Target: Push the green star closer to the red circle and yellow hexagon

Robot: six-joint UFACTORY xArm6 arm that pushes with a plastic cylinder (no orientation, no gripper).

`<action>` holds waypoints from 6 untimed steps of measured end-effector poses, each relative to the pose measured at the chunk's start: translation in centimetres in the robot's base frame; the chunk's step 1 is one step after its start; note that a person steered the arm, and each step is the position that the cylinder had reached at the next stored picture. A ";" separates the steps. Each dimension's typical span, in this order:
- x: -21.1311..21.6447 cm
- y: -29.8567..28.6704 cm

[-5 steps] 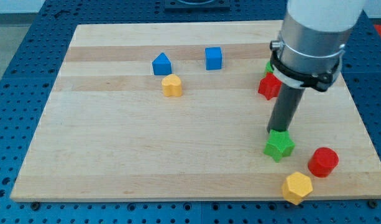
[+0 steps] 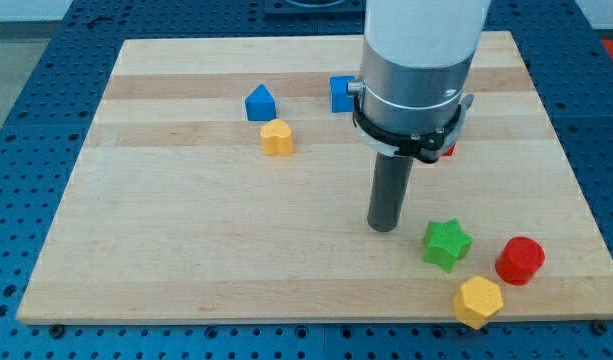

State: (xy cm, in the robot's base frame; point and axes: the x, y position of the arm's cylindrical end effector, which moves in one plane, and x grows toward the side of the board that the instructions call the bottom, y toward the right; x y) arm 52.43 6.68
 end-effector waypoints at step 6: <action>1.8 4.3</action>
